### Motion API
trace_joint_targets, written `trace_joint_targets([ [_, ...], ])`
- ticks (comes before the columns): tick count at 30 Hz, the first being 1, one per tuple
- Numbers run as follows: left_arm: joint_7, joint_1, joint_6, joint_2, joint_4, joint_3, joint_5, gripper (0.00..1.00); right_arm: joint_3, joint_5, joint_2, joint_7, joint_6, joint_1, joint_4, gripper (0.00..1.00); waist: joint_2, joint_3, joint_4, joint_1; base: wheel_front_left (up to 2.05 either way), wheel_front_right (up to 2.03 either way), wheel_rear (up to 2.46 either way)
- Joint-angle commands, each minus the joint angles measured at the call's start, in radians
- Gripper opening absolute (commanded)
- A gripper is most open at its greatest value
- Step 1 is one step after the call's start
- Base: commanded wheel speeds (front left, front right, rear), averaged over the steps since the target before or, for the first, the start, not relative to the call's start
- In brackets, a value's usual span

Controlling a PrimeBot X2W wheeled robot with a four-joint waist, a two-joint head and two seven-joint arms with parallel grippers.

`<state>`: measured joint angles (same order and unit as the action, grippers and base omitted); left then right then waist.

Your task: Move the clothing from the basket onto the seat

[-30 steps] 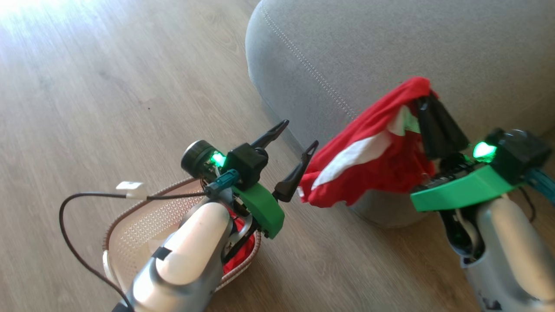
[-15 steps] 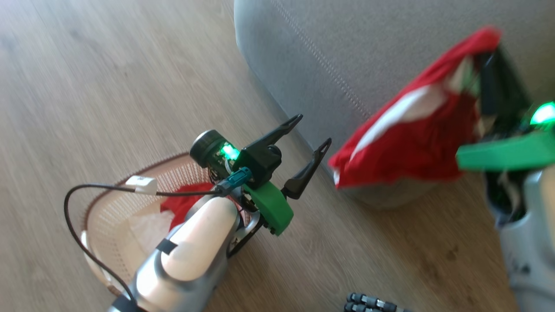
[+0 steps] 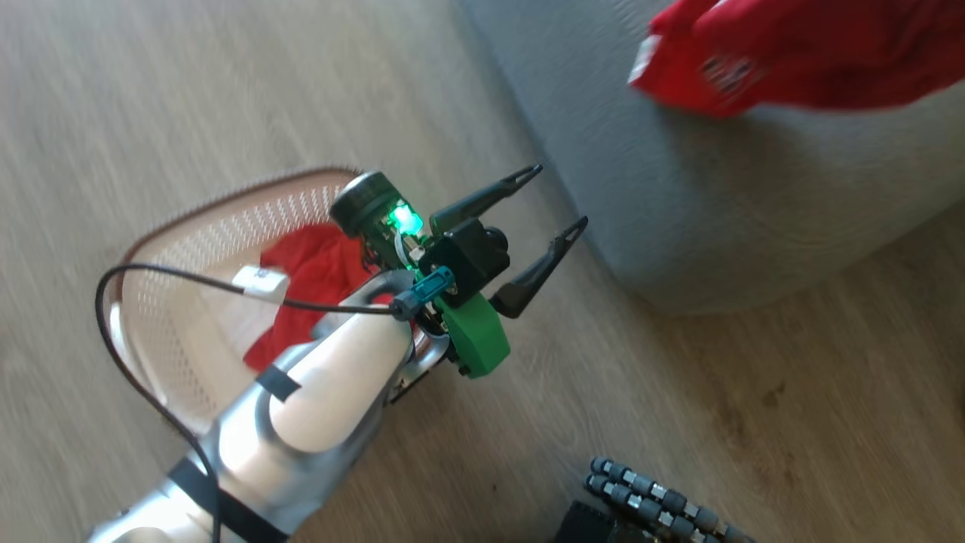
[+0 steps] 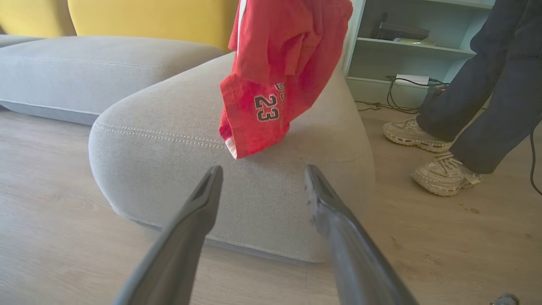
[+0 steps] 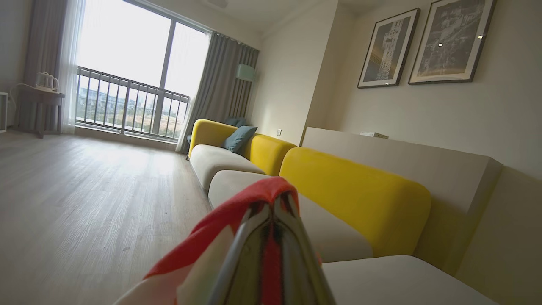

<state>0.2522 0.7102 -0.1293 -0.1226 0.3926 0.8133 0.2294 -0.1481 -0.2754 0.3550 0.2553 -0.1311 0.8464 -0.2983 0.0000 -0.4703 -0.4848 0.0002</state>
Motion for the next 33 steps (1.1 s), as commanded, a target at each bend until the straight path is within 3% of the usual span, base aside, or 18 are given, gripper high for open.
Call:
trace_joint_targets([
  [1, 0.01, 0.027, -0.001, -0.007, -0.029, -0.013, 0.006, 1.0, -0.011, 0.005, 0.03, 0.006, 0.0, 0.03, 0.019, 0.0, 0.0, -0.06, 0.049, -0.0002, 0.0, 0.0, 0.0],
  [15, 0.009, 0.099, -0.001, -0.059, -0.015, 0.06, 0.011, 1.0, -0.223, 0.124, 0.261, 0.006, 0.0, 0.387, -0.286, 0.0, 0.0, -0.244, 0.153, -0.0002, 0.0, 0.0, 0.0],
  [22, 0.009, 0.107, 0.0, -0.065, -0.016, 0.068, 0.013, 1.0, -0.341, 0.202, 0.356, 0.006, 0.0, 0.513, -0.375, 0.0, 0.0, -0.3, 0.208, -0.0002, 0.0, 0.0, 0.0],
  [27, 0.009, 0.107, 0.003, -0.067, -0.025, 0.07, 0.009, 1.0, -0.434, 0.247, 0.362, 0.003, 0.0, 0.514, -0.459, 0.0, 0.0, -0.342, 0.229, -0.0002, 0.0, 0.0, 0.0],
  [33, 0.009, 0.108, 0.01, -0.074, -0.03, 0.063, 0.007, 1.0, -0.547, 0.29, 0.309, -0.004, 0.0, 0.438, -0.571, 0.0, 0.0, -0.372, 0.235, -0.0002, 0.0, 0.0, 0.0],
])
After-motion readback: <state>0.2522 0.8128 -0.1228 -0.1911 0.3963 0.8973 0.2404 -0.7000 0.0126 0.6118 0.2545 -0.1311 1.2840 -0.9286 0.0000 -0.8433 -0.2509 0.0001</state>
